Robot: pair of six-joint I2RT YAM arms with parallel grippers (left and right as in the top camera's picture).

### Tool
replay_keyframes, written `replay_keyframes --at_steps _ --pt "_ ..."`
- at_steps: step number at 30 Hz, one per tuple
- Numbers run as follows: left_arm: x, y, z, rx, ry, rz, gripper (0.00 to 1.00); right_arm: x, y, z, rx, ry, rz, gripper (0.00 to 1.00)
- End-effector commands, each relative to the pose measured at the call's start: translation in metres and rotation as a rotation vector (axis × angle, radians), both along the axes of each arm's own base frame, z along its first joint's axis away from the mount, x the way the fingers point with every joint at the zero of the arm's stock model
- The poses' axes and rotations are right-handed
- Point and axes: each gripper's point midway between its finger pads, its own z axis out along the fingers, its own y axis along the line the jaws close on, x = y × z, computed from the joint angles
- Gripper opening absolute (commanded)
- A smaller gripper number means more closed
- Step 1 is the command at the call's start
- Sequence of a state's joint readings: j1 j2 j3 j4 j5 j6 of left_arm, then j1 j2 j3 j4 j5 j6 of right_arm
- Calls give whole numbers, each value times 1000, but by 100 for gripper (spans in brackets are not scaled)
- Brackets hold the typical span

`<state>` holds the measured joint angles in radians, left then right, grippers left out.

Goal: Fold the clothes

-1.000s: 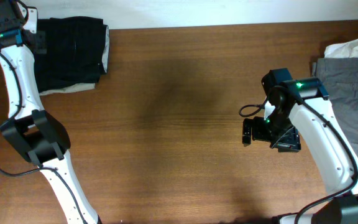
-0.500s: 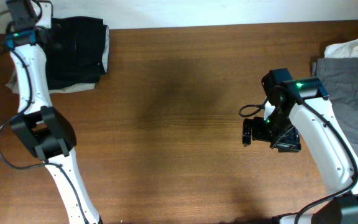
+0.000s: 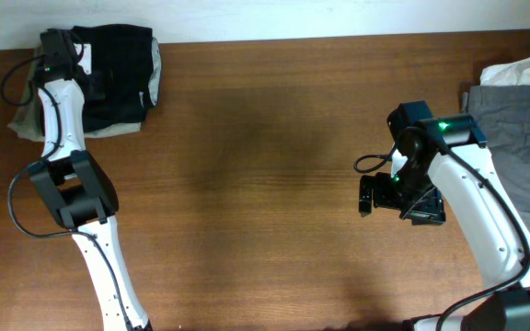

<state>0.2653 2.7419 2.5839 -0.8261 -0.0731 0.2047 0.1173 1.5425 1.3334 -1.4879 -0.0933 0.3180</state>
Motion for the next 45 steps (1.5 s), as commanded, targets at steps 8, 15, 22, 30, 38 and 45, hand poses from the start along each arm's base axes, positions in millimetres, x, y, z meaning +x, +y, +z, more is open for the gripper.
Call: replay_keyframes --at_steps 8,15,22,30,38,45 --pt "27 -70 108 -159 -237 -177 1 5 -3 5 -16 -40 -3 99" --pt "34 -97 32 -193 -136 -207 15 5 -3 5 -15 -39 -3 99" --pt "28 -123 2 -215 -63 -237 41 4 -3 5 -16 -33 -3 99" --pt "14 -122 112 -189 -162 -244 95 5 -3 5 -16 -37 -3 99" --pt "-93 -149 247 -258 -120 -279 99 23 9 27 53 -125 -6 100" --pt "-210 -188 352 -347 -178 -362 99 6 12 107 82 -350 28 99"
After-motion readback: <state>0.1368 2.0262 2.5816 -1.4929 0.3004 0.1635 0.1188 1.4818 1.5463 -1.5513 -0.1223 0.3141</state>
